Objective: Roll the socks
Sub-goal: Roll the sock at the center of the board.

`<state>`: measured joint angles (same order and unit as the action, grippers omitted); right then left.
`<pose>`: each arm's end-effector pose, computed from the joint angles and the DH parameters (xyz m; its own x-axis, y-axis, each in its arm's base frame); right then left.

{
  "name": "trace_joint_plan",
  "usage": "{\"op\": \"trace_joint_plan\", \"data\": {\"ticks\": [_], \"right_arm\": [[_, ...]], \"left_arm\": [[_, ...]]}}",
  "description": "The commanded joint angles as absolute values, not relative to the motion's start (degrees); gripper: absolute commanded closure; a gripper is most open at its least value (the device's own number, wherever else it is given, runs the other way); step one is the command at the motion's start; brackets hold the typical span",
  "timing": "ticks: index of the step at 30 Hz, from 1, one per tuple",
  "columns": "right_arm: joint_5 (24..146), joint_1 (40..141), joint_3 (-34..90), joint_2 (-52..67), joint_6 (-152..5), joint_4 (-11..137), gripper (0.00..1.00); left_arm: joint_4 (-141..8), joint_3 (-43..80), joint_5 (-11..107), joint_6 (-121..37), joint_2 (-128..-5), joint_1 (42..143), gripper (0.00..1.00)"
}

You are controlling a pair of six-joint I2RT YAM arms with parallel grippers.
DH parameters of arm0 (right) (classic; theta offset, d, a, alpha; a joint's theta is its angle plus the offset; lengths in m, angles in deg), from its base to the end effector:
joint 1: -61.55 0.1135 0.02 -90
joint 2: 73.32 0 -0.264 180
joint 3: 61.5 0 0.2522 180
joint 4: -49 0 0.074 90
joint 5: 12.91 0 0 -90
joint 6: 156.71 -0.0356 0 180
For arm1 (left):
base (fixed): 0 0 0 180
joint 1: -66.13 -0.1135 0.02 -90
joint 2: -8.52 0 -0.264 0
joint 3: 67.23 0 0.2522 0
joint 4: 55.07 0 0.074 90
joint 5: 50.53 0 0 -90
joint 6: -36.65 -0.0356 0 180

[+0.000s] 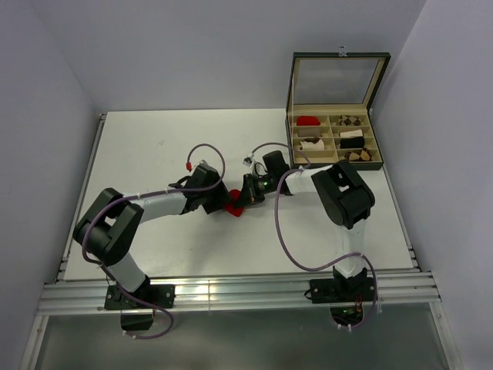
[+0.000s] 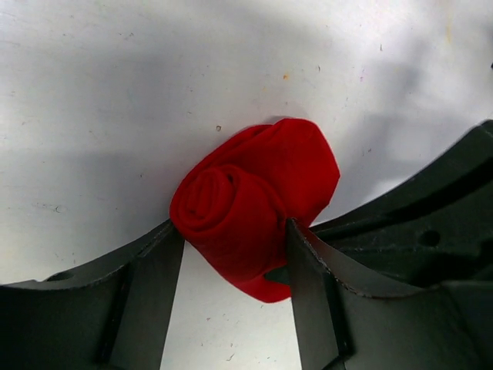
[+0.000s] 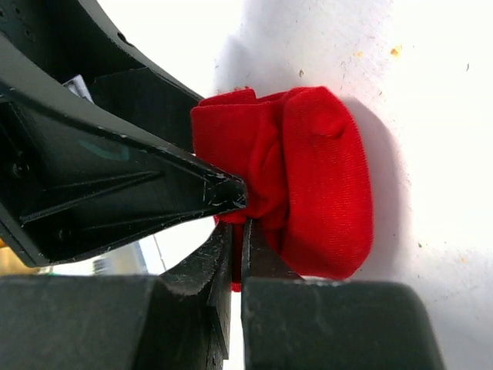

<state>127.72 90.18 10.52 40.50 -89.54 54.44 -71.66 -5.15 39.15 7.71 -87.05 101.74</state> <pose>0.3205 0.2063 0.1160 -0.8906 -0.2058 -0.4055 -0.4547 0.4179 0.7865 0.2654 -0.1898 0.1530 -0.8087 -0.4972 -0.3143 -0.2653 0.7852 -0.5595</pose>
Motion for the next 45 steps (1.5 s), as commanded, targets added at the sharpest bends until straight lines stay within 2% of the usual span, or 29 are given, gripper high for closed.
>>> {"op": "trace_joint_plan", "data": {"ticks": [1,10,11,13,14,16,17,19,25,30,36,45], "right_arm": [[127.7,90.2,9.7,45.3,-91.8,60.8,1.00],[126.5,89.9,10.0,46.6,-91.8,62.1,1.00],[126.1,90.0,9.5,46.2,-91.5,61.9,1.00],[124.1,90.1,9.1,43.8,-90.5,62.1,1.00],[122.8,90.3,8.7,42.7,-89.1,62.1,0.98],[118.0,91.3,8.0,38.4,-87.5,62.1,0.87],[116.1,91.8,7.2,36.8,-86.1,62.0,0.76],[109.3,93.3,6.4,32.2,-83.9,61.9,0.64],[87.9,99.9,2.2,21.7,-78.3,59.5,0.49],[74.8,106.7,0.8,17.5,-74.1,57.1,0.45],[64.5,113.2,1.7,19.2,-70.9,55.8,0.44],[58.3,118.6,3.8,25.9,-67.3,54.1,0.44]], "left_arm": [[-73.4,-6.4,36.7,8.8,-87.1,102.0,0.40],[-73.6,-7.0,35.3,9.2,-88.2,100.6,0.52],[-73.9,-6.7,35.3,9.1,-88.9,100.5,0.59],[-74.4,-5.8,35.6,8.2,-89.7,100.5,0.64],[-74.9,-5.5,36.5,7.7,-90.7,100.5,0.64],[-75.7,-4.3,37.2,6.8,-91.9,100.5,0.63],[-75.9,-4.1,37.8,6.3,-92.8,100.5,0.63],[-76.4,-3.6,38.2,5.3,-93.5,100.6,0.63],[-78.1,-1.6,38.9,2.6,-94.8,100.6,0.62],[-78.6,-0.4,40.3,1.8,-95.4,100.7,0.62],[-78.8,0.1,40.8,1.7,-95.3,100.7,0.61],[-78.9,0.5,41.2,1.7,-95.3,100.8,0.60]]}}
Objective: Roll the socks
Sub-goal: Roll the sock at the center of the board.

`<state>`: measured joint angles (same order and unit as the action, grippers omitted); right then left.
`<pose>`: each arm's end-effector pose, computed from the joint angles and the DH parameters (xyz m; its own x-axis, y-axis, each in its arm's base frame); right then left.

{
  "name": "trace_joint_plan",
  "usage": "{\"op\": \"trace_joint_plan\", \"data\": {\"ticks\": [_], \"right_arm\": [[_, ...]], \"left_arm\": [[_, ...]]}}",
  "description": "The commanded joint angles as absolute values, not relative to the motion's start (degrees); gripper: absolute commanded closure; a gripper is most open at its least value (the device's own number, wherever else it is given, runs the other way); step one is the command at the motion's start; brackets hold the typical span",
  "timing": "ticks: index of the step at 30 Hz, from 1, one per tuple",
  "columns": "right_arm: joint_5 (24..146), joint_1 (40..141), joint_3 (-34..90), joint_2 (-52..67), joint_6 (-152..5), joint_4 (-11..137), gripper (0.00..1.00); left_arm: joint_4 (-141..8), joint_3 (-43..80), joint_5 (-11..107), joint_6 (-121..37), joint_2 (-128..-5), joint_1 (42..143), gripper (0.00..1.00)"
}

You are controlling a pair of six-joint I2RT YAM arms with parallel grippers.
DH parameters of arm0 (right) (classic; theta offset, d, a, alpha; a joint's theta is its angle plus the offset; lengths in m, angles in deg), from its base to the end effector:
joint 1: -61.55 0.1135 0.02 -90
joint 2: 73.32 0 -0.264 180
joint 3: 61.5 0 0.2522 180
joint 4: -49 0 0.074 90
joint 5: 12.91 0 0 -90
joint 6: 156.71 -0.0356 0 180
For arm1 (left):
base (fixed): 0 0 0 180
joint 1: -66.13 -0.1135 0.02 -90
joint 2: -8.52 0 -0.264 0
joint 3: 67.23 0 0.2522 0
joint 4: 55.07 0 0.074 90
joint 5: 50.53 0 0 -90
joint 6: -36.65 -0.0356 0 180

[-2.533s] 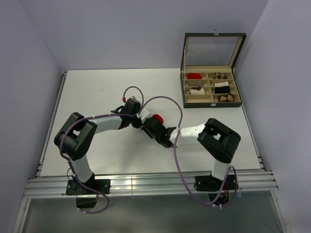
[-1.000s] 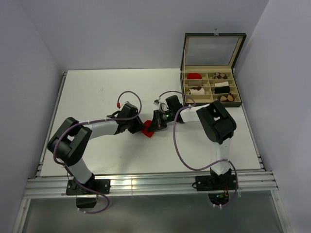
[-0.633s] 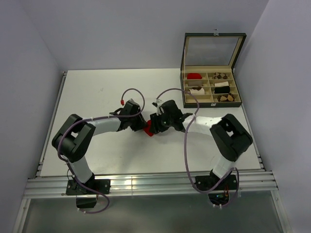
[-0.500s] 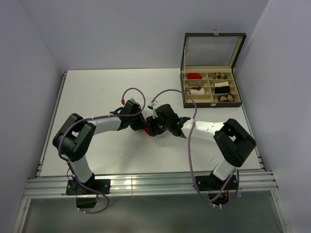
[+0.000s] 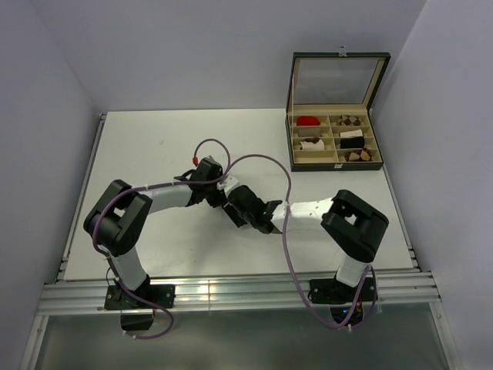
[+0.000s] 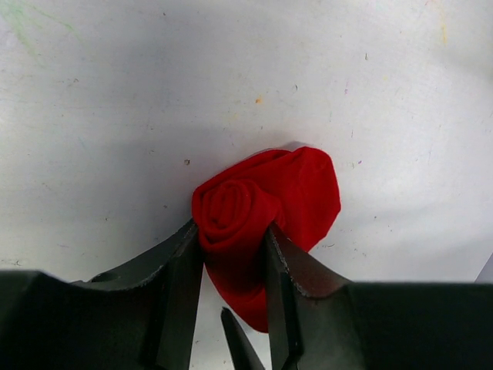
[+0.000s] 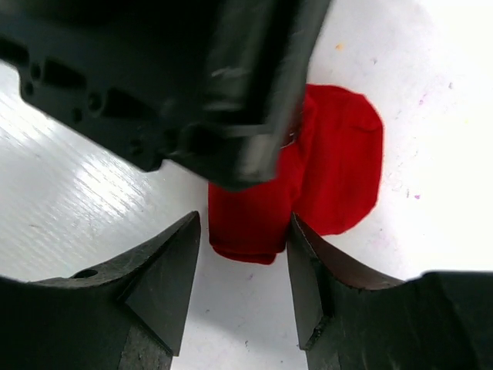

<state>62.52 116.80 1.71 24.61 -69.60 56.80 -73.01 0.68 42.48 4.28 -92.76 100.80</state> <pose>0.2032 0.2773 0.1580 -0.4195 -0.5191 -0.7447 -0.6692 0.7311 -0.1326 0.2874 -0.2011 0.1482 -0.8463 -0.4402 -0.3001 -0.2236 0.8047 -0.5499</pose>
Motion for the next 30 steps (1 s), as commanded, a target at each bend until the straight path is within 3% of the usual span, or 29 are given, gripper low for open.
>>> {"op": "trace_joint_plan", "data": {"ticks": [1,5,8,9,12,21,30], "right_arm": [[58.2,118.8,3.8,26.9,-66.4,53.8,0.45],[57.0,119.7,4.3,29.6,-65.3,53.3,0.52],[57.5,119.6,3.8,30.5,-65.6,53.4,0.73],[57.8,119.6,3.7,30.4,-66.0,53.5,0.86],[61.7,118.3,2.4,27.8,-66.6,54.1,1.00],[88.7,107.5,1.5,23.7,-73.3,58.3,1.00],[109.8,97.9,5.9,31.8,-78.9,61.8,1.00]], "left_arm": [[-78.7,0.5,41.3,1.7,-95.4,100.8,0.60],[-78.5,0.6,41.8,1.8,-95.5,100.9,0.59],[-78.3,0.5,41.8,1.9,-94.9,100.9,0.57],[-78.3,0.4,41.6,1.8,-94.8,100.9,0.56],[-78.2,0.4,41.1,2.0,-93.4,100.9,0.49],[-77.8,-0.4,39.7,3.3,-88.0,100.4,0.38],[-76.6,-2.5,37.7,5.5,-84.9,99.6,0.32]]}}
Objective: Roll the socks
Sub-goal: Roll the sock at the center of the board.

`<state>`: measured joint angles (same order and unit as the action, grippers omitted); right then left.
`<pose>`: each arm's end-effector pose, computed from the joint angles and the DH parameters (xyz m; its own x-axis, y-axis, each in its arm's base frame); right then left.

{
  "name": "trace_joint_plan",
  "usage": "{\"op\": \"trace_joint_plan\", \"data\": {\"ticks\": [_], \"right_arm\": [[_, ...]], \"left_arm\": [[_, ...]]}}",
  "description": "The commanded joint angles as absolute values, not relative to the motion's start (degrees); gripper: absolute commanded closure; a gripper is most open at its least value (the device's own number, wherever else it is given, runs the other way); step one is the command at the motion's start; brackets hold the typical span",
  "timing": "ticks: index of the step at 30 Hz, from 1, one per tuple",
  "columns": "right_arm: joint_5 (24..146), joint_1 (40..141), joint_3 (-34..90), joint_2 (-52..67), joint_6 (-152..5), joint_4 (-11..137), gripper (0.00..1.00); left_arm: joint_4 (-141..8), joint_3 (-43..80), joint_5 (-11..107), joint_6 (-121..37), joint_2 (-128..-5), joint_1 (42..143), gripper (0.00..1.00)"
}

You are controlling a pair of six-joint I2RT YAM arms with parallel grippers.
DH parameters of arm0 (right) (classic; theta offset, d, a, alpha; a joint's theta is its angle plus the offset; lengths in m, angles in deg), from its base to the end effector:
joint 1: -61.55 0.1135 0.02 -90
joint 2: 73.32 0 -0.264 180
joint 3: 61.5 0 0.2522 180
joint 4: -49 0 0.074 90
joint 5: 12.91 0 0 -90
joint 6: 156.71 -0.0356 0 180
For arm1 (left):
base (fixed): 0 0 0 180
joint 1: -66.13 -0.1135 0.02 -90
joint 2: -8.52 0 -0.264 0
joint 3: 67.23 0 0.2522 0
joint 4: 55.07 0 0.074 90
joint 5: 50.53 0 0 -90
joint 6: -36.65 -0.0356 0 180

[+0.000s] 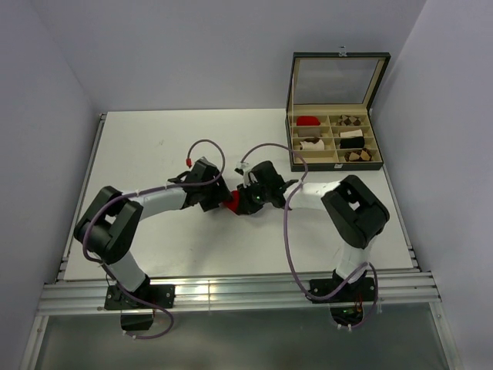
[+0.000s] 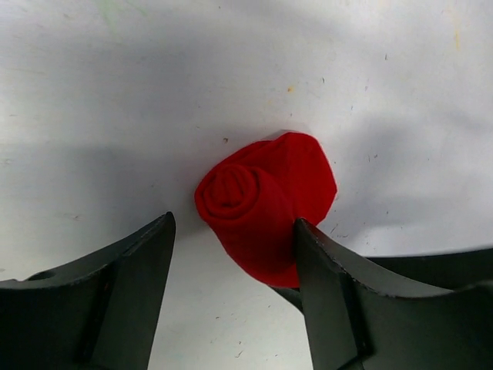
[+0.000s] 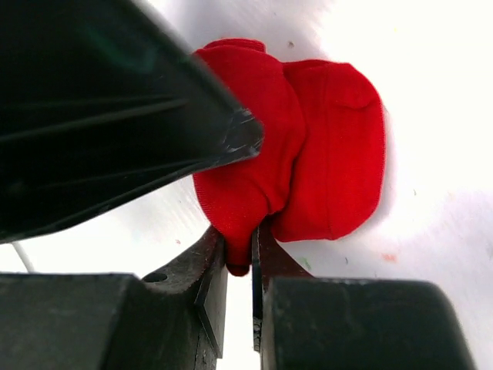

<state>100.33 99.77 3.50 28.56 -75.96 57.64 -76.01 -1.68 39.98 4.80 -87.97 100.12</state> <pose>0.2670 0.2281 0.1444 -0.6796 -0.3471 -0.6463 -0.6854 0.6146 0.3905 0.2766 -0.1869 0.1599 -0.8229 -0.4696 -0.3198 -0.2567 0.8095 -0.5281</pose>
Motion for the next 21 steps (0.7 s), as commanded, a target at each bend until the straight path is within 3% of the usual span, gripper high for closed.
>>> {"op": "trace_joint_plan", "data": {"ticks": [1,7,14,21], "right_arm": [[111.8,96.5,6.3,34.0,-79.4,62.1,1.00],[125.4,90.9,5.6,39.1,-87.1,56.9,1.00],[128.4,89.2,7.5,42.1,-89.4,58.2,1.00],[121.7,89.2,6.2,36.1,-86.9,60.2,1.00]], "left_arm": [[-76.4,-2.7,37.8,5.8,-84.7,99.6,0.31],[-75.5,-3.6,38.5,6.8,-85.2,99.6,0.32],[-75.5,-4.0,37.8,7.3,-86.8,99.5,0.35],[-75.7,-2.7,38.7,5.3,-91.2,99.6,0.54]]}}
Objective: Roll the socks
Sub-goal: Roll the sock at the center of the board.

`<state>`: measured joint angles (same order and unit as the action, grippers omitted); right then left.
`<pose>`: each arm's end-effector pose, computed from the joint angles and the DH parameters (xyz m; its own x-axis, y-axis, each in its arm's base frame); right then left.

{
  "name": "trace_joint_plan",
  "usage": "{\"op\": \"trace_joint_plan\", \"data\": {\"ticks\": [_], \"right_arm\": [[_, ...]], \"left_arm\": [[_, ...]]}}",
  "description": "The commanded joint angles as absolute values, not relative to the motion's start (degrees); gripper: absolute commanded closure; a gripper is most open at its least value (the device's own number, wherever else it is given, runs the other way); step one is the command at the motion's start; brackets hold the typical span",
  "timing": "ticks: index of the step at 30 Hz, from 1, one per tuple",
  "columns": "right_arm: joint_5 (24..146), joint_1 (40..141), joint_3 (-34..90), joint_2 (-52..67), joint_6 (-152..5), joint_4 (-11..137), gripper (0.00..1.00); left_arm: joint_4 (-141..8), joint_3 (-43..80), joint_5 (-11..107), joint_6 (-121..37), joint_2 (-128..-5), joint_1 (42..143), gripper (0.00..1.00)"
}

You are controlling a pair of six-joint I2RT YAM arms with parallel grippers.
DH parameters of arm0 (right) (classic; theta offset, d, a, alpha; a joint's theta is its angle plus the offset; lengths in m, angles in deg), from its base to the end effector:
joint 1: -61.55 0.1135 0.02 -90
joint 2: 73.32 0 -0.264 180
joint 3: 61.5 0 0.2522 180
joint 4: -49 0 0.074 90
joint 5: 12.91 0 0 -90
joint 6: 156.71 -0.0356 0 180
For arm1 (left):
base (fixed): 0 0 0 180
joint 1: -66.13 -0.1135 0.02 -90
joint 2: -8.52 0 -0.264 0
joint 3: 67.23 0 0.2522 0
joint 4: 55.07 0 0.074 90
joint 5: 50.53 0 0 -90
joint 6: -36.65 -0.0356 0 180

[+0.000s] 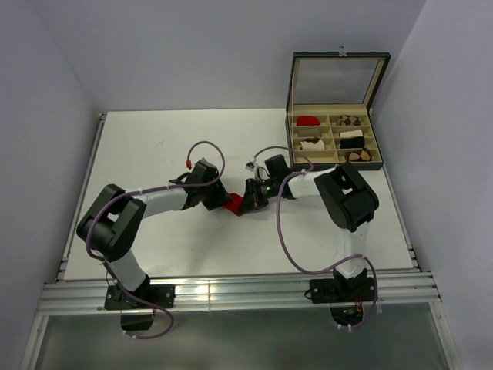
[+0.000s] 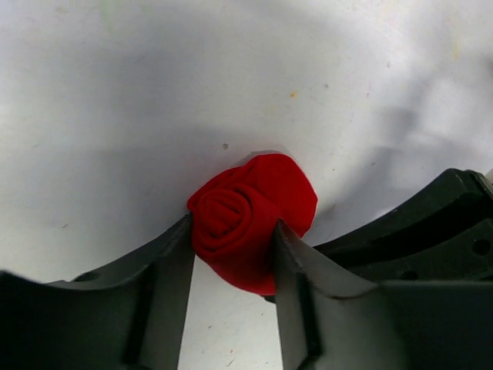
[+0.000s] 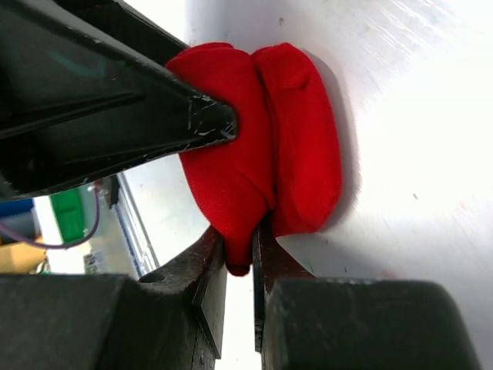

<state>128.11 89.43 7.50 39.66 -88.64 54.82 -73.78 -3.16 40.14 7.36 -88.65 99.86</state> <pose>0.3113 0.1960 0.1078 -0.9018 -0.2113 -0.3770 -0.4321 0.4315 0.7918 0.2759 -0.1847 0.1516 -0.8093 -0.5083 -0.2945 -0.2955 0.7855 -0.5437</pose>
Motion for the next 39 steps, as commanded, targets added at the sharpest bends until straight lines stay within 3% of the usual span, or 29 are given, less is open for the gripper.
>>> {"op": "trace_joint_plan", "data": {"ticks": [1,5,8,11,16,36,39], "right_arm": [[120.9,89.2,5.9,35.3,-86.7,60.3,0.99],[113.9,90.2,3.3,30.0,-85.4,58.4,0.72],[103.7,92.8,0.9,23.6,-82.5,57.7,0.57],[93.3,96.9,0.1,18.3,-78.9,58.5,0.50],[74.6,103.8,-0.3,13.7,-72.7,58.1,0.46],[60.3,115.4,3.8,28.8,-64.5,55.5,0.46],[60.2,115.4,4.1,30.7,-64.5,56.2,0.51]], "left_arm": [[-75.4,-2.6,38.9,4.7,-91.7,99.6,0.56],[-76.0,-0.8,40.6,2.7,-94.0,100.0,0.60],[-77.1,0.6,41.2,0.9,-95.5,100.4,0.60],[-77.7,1.7,42.1,-0.4,-96.2,100.5,0.60],[-79.2,3.7,43.1,-2.4,-97.2,100.6,0.60],[-80.1,6.0,44.8,-3.7,-98.7,100.8,0.59],[-79.7,5.9,45.0,-3.7,-98.5,100.8,0.59]]}}
